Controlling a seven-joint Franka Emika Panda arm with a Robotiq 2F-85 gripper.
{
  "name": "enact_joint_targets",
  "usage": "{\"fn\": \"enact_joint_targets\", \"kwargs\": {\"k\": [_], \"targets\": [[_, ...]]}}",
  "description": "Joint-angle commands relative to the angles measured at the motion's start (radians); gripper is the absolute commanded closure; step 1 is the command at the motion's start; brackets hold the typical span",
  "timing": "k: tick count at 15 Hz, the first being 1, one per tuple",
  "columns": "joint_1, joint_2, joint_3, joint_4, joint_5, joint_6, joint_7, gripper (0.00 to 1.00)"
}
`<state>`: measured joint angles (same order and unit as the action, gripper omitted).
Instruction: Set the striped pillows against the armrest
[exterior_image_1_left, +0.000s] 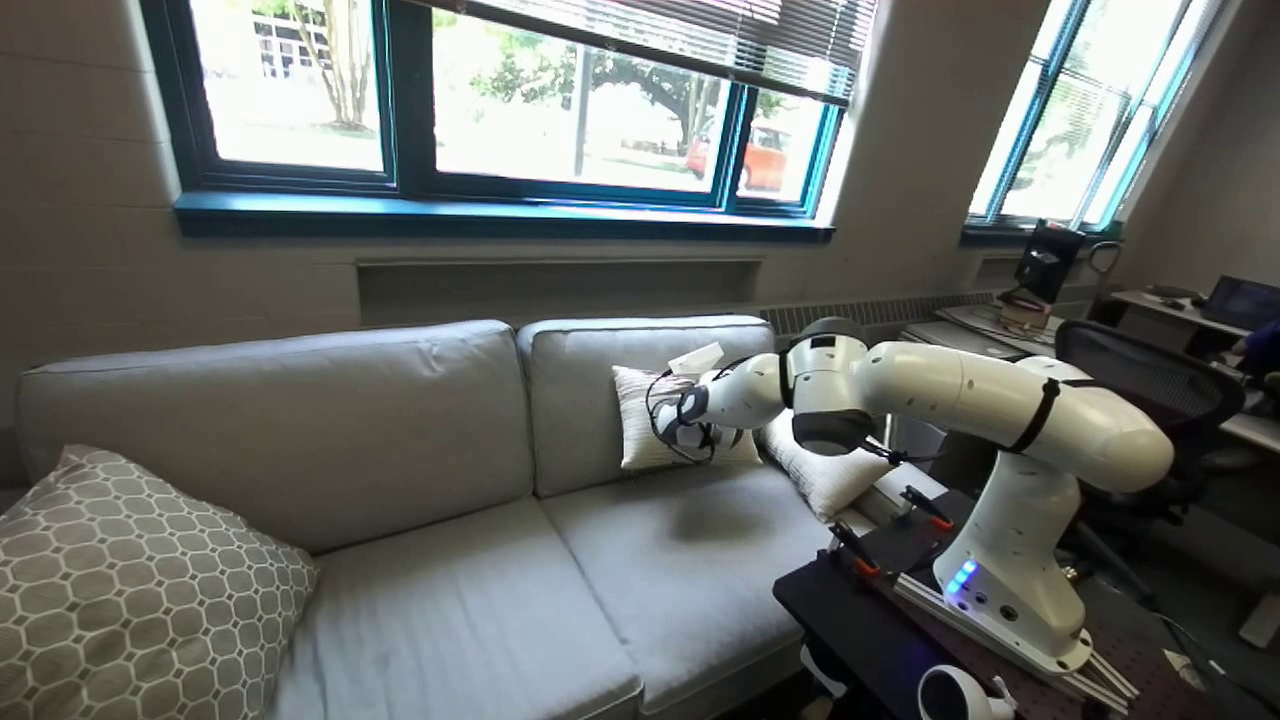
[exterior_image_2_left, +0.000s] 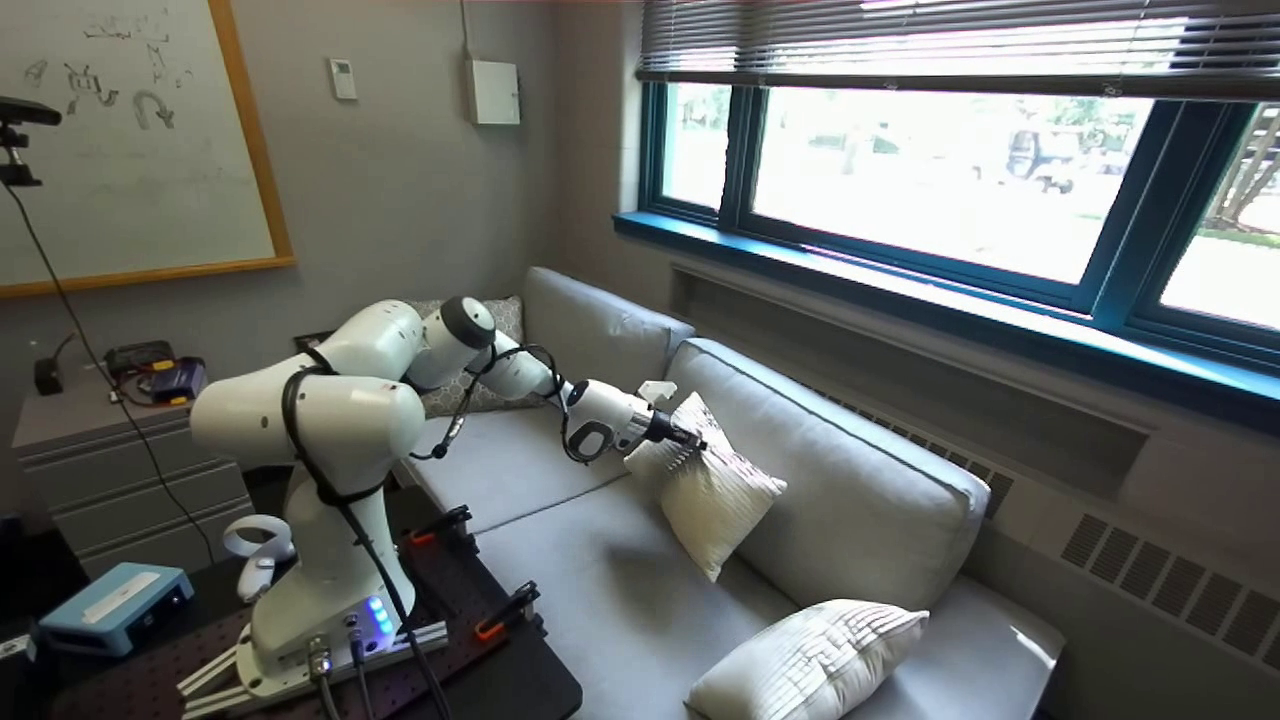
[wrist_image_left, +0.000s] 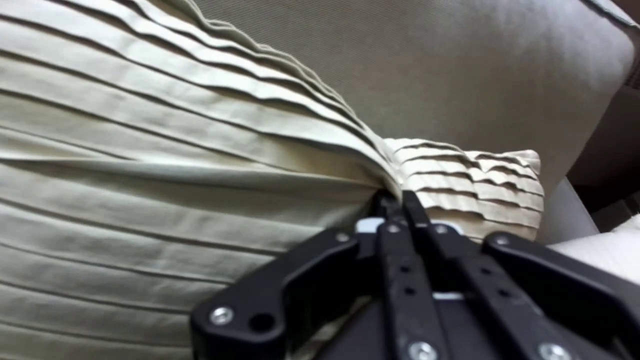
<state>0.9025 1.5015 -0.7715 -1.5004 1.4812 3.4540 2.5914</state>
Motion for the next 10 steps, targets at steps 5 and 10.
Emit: {"fn": "enact_joint_targets", "kwargs": {"k": [5,10], "targets": [[0.263,-0.007,-0.164,-0.26,0.411,-0.001,0.035,0.99],[0.432,-0.01,-0.187,-0.485,0.617,0.002,0.037,0.99]]}}
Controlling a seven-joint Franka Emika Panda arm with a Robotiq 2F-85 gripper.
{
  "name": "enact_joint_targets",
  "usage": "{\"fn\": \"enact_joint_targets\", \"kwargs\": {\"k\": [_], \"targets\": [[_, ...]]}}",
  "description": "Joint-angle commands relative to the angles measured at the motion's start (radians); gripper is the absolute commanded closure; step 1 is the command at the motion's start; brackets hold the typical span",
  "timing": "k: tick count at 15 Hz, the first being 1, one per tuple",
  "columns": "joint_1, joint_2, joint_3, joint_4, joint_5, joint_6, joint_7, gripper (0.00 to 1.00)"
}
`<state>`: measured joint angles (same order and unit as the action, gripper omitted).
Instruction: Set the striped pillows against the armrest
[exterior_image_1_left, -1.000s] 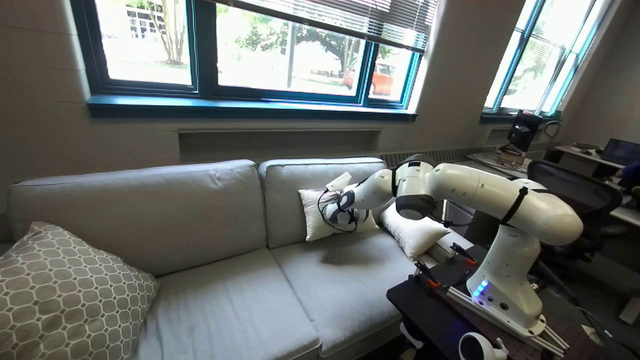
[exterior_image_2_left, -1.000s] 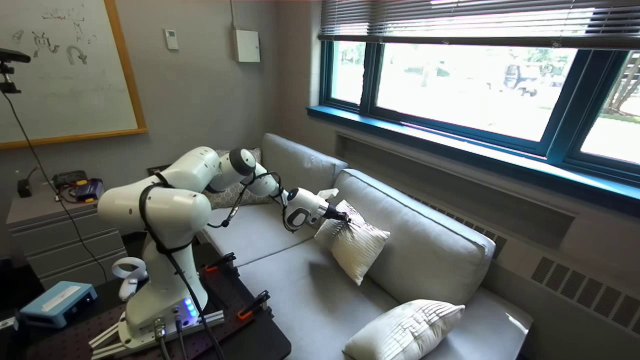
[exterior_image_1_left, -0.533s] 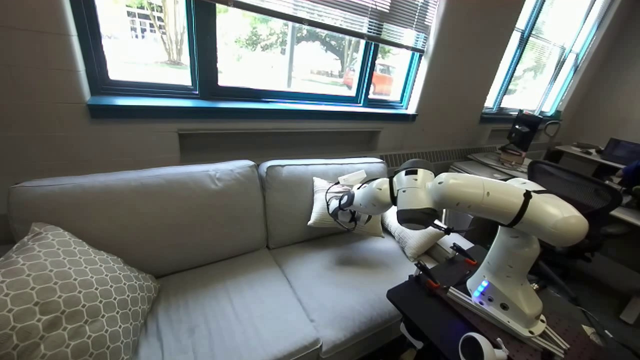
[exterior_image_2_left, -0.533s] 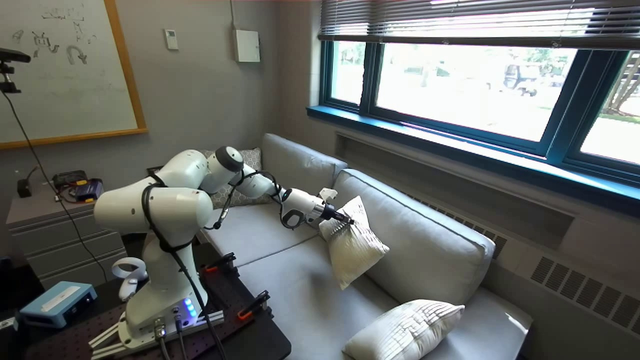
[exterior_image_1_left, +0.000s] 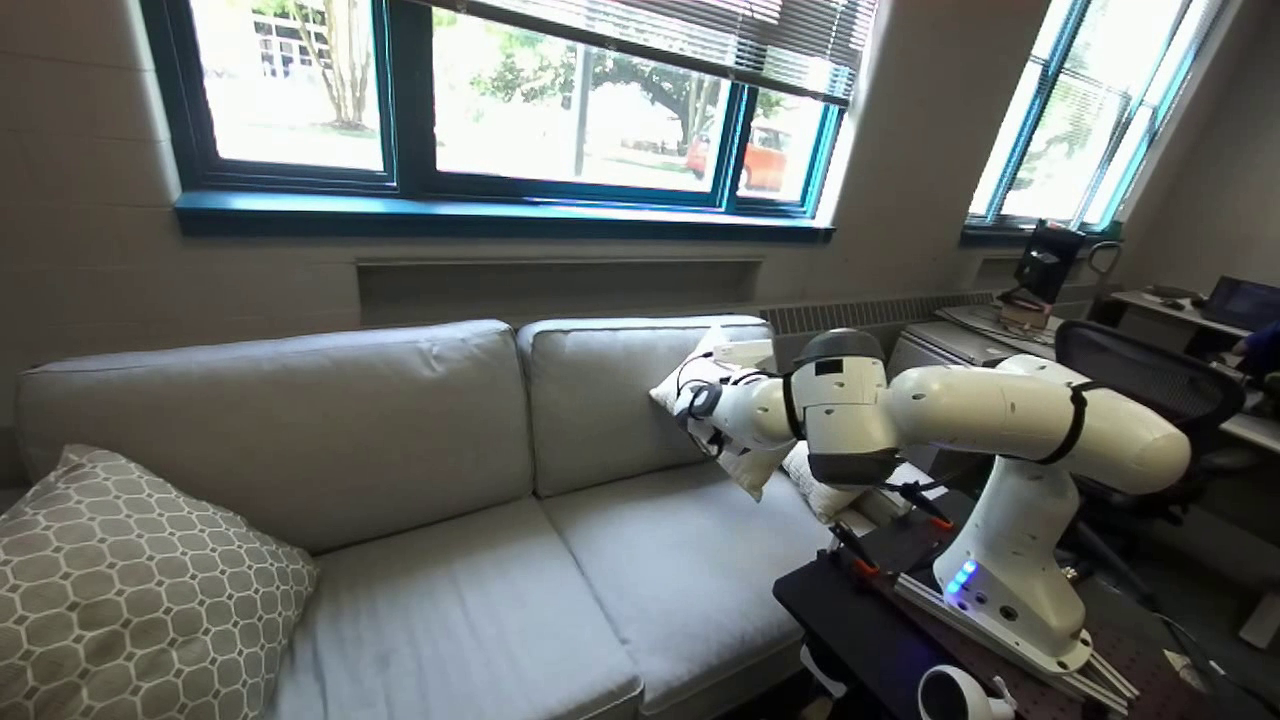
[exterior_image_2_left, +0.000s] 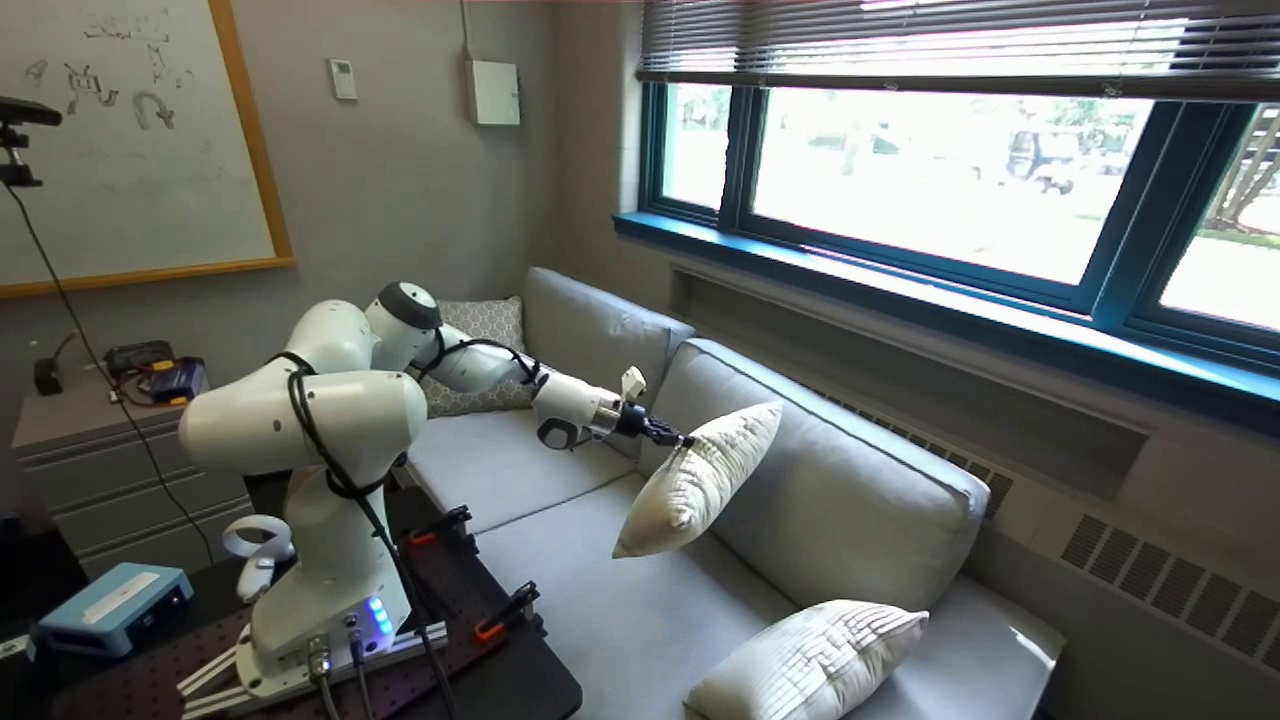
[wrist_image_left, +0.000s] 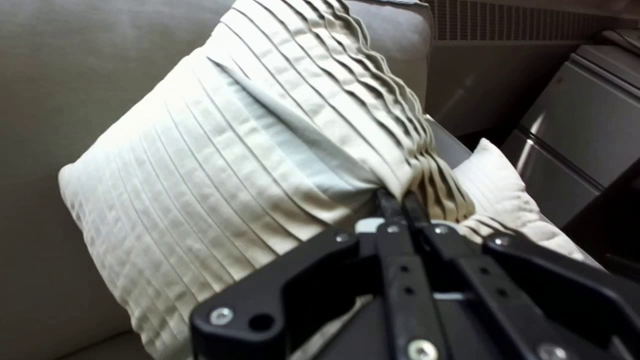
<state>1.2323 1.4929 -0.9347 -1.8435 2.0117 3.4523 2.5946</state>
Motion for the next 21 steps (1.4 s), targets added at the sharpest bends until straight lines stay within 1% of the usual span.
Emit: {"fn": "enact_joint_targets", "kwargs": {"k": [1,5,9,12,15,16,18,20,21], "targets": [[0.128,-0.004,-0.015,-0.178,0.12,0.003,0.033,0.99],[0.21,-0.005,0.042,-0.277,0.227,0.01,0.027,0.99],[0.311,-0.002,0.074,-0.393,0.285,-0.037,0.027,0.99],[0.381,-0.002,0.072,-0.469,0.282,-0.096,0.018,0.99],[0.432,-0.003,0.056,-0.534,0.278,-0.171,0.018,0.99],[0.442,-0.003,0.05,-0.551,0.275,-0.197,0.015,0.99],[0.443,-0.003,0.024,-0.565,0.315,-0.243,-0.054,0.99],[0.421,-0.003,-0.008,-0.564,0.364,-0.279,-0.14,0.99],[0.413,-0.003,-0.034,-0.559,0.4,-0.3,-0.203,0.99]]}}
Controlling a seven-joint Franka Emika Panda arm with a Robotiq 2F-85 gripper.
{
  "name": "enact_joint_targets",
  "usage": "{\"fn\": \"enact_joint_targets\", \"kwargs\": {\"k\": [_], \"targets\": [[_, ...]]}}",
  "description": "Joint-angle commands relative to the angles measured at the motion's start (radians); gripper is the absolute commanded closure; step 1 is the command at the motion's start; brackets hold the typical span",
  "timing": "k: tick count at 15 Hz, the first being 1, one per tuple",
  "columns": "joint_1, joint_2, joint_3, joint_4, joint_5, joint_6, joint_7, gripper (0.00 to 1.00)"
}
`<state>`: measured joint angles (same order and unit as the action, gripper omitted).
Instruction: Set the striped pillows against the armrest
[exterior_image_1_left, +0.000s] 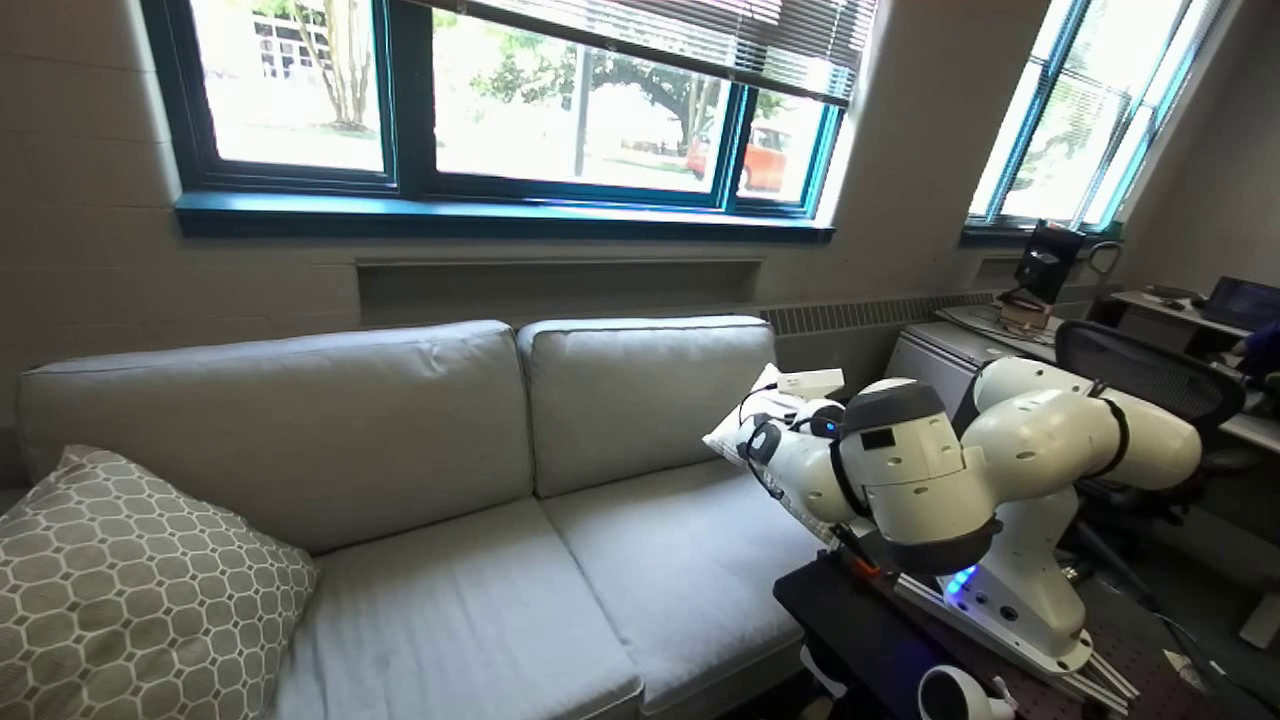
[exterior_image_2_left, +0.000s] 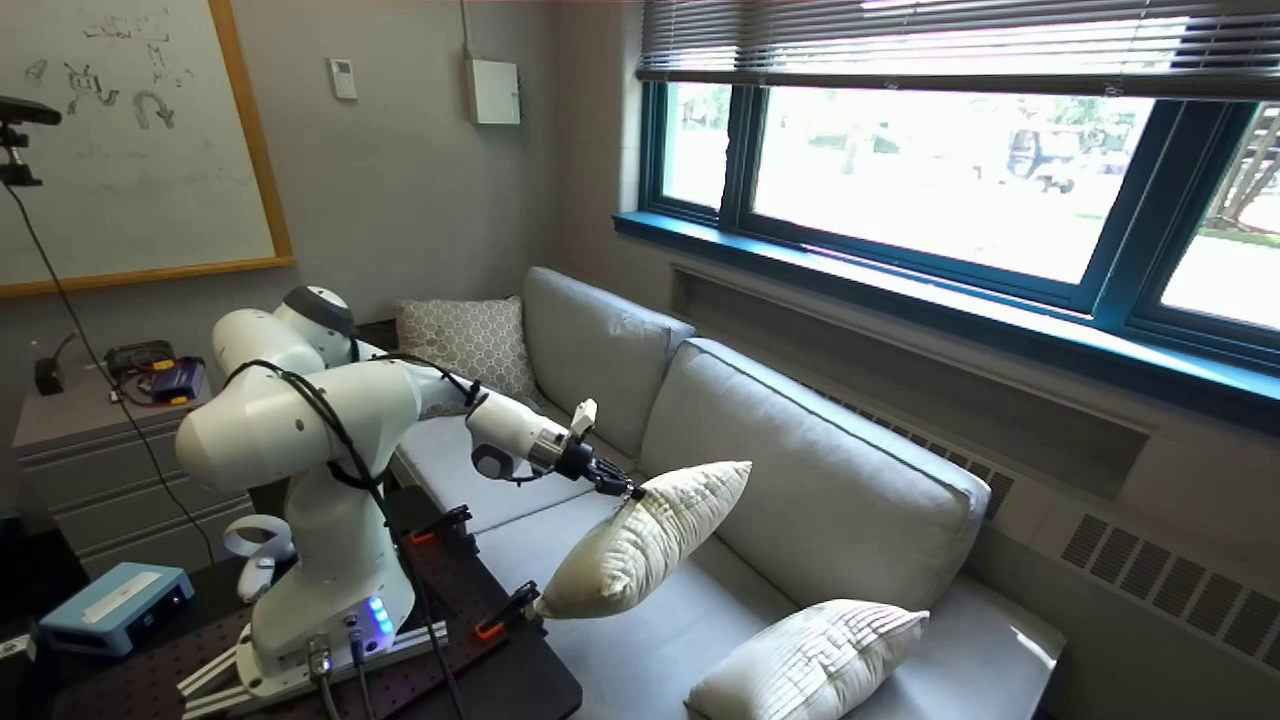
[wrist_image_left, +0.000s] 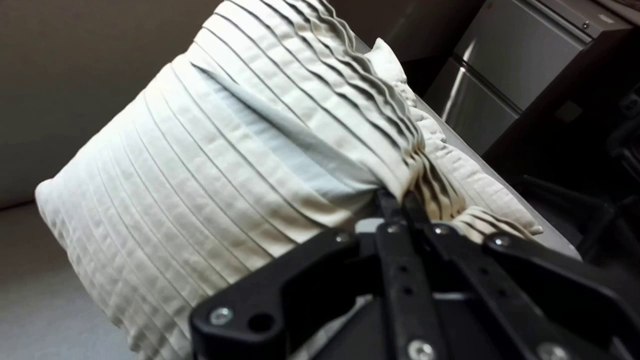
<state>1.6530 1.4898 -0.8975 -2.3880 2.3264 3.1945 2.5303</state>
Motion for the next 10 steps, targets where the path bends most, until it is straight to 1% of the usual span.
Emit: {"fn": "enact_joint_targets", "kwargs": {"k": [1,4,6,8,9,10], "targets": [[-0.029,0.0,-0.095,-0.006,0.12,-0.064,-0.211,0.99],[-0.105,0.0,-0.175,0.026,0.221,-0.149,-0.439,0.99],[-0.177,0.0,-0.228,0.052,0.274,-0.23,-0.583,0.99],[-0.283,-0.001,-0.265,0.09,0.325,-0.317,-0.725,0.99],[-0.35,-0.001,-0.282,0.117,0.331,-0.363,-0.777,0.99],[-0.411,-0.002,-0.299,0.145,0.285,-0.402,-0.773,0.99]]}}
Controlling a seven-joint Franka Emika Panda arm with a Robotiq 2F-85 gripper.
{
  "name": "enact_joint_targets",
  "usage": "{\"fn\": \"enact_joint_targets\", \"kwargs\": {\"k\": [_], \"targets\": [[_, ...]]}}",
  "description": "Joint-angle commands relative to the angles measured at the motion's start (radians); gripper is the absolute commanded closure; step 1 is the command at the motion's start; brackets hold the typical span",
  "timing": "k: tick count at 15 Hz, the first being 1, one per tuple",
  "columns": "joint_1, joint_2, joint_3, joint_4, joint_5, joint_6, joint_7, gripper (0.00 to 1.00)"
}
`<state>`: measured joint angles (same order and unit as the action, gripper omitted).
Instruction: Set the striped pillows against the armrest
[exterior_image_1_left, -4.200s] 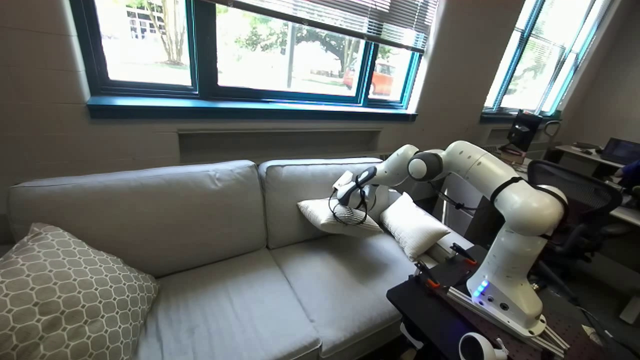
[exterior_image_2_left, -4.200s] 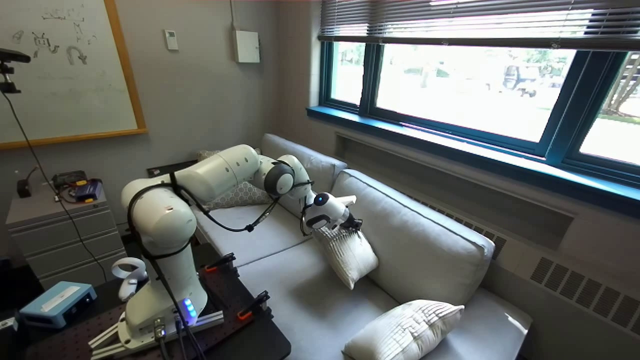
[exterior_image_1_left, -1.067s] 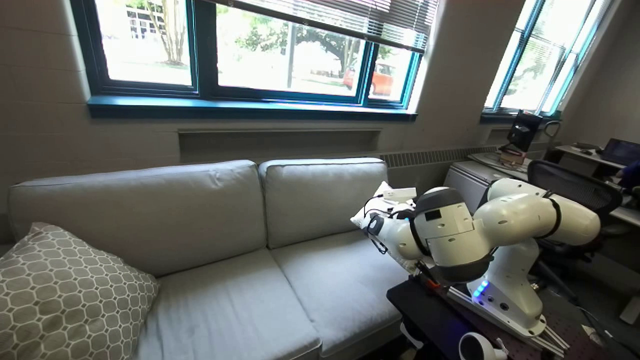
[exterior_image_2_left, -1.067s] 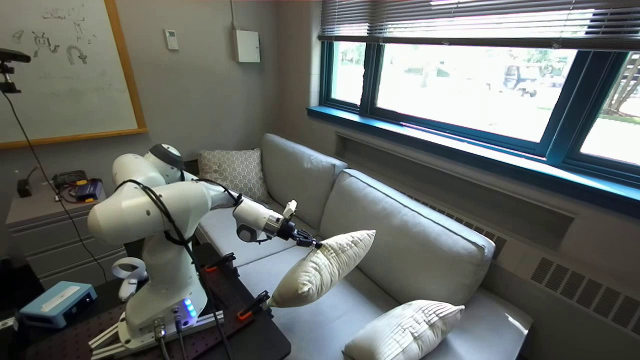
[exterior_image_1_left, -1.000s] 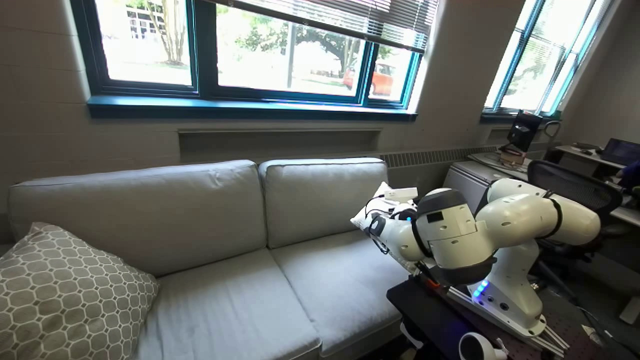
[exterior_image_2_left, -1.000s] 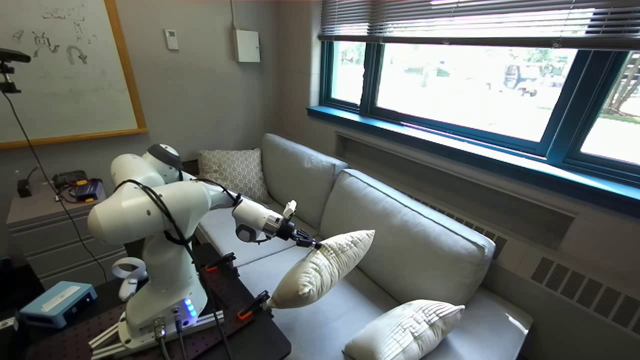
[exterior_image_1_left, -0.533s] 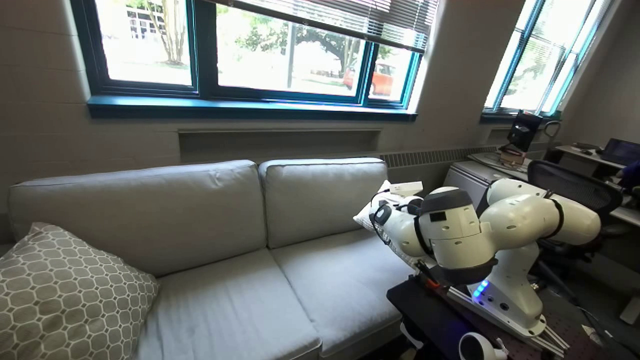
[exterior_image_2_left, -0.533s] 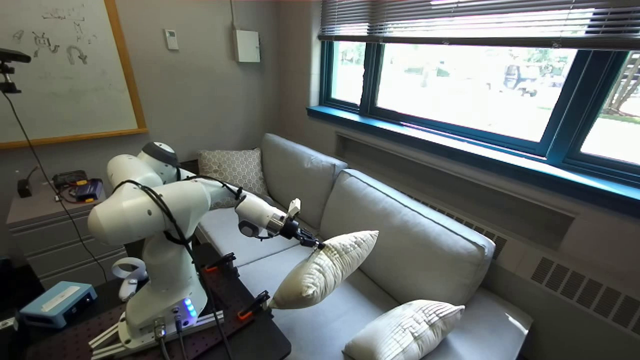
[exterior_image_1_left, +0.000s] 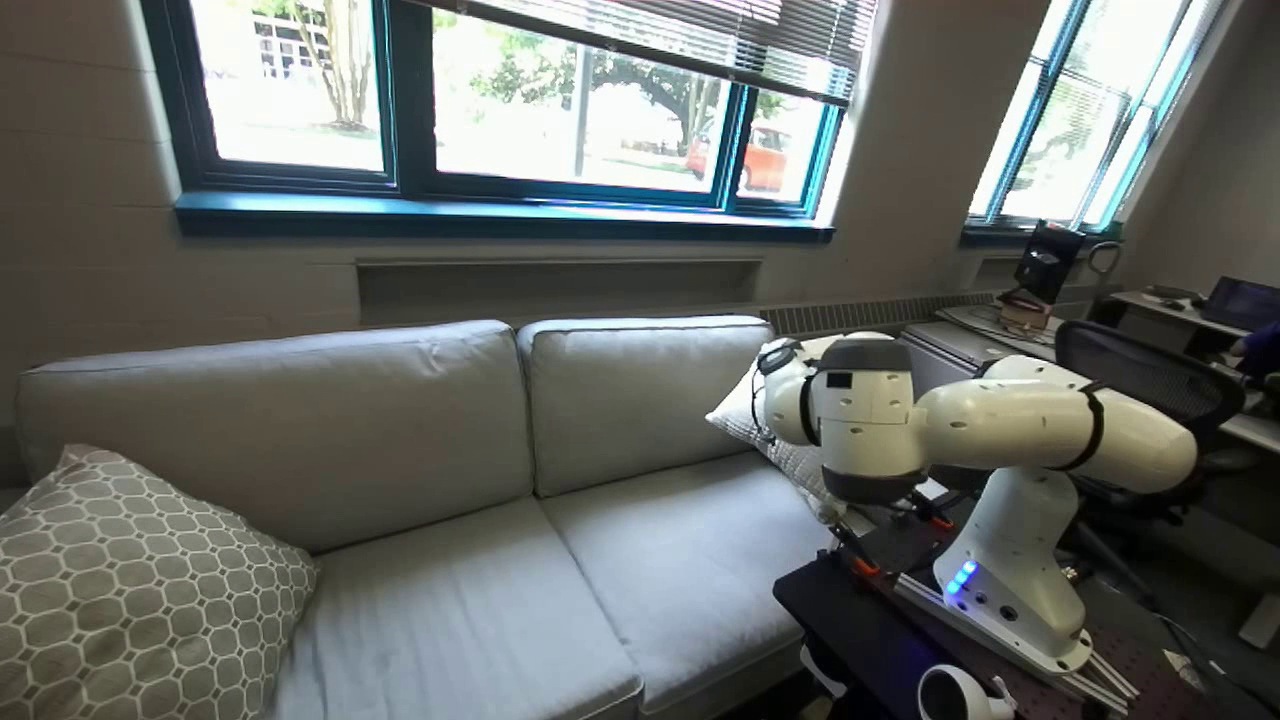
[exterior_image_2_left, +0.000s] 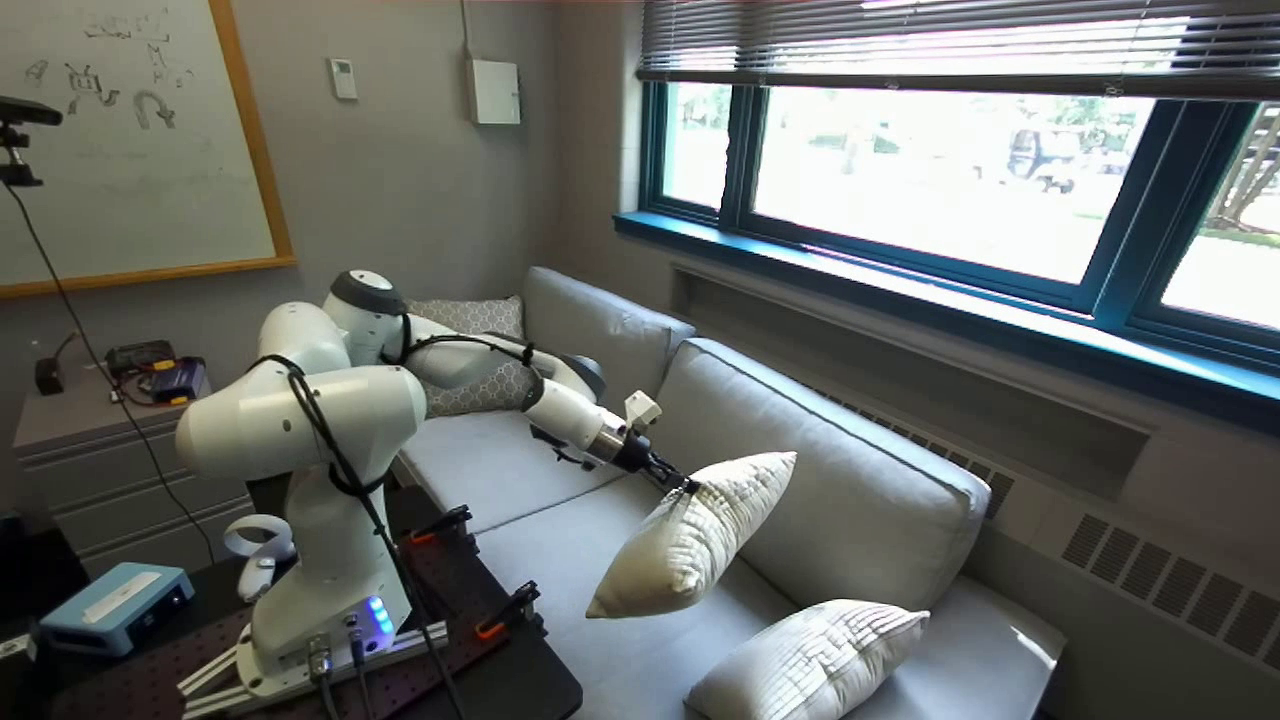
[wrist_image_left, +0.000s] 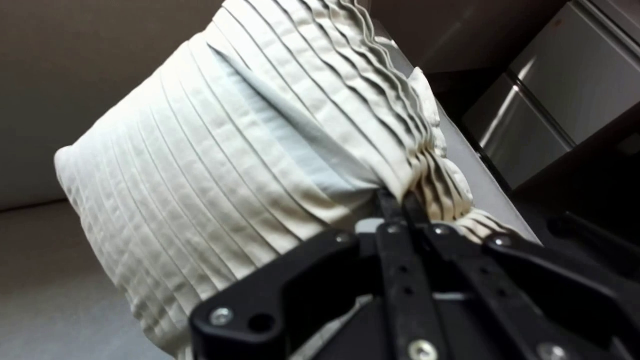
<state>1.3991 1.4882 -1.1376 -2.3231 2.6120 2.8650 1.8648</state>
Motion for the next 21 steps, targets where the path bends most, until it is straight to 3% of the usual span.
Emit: {"fn": "enact_joint_targets", "kwargs": {"k": [1,6,9,12,16,21], "targets": [[-0.228,0.0,-0.065,0.117,-0.004,-0.105,-0.139,0.99],[-0.628,0.0,-0.048,0.387,-0.011,-0.183,-0.224,0.99],[-0.873,0.0,0.009,0.598,-0.011,-0.16,-0.256,0.99],[-1.067,0.001,0.073,0.796,-0.036,-0.134,-0.27,0.99],[-1.257,0.0,0.168,1.045,-0.149,-0.042,-0.257,0.99],[-1.408,-0.005,0.34,1.328,-0.412,0.178,-0.208,0.99]]}}
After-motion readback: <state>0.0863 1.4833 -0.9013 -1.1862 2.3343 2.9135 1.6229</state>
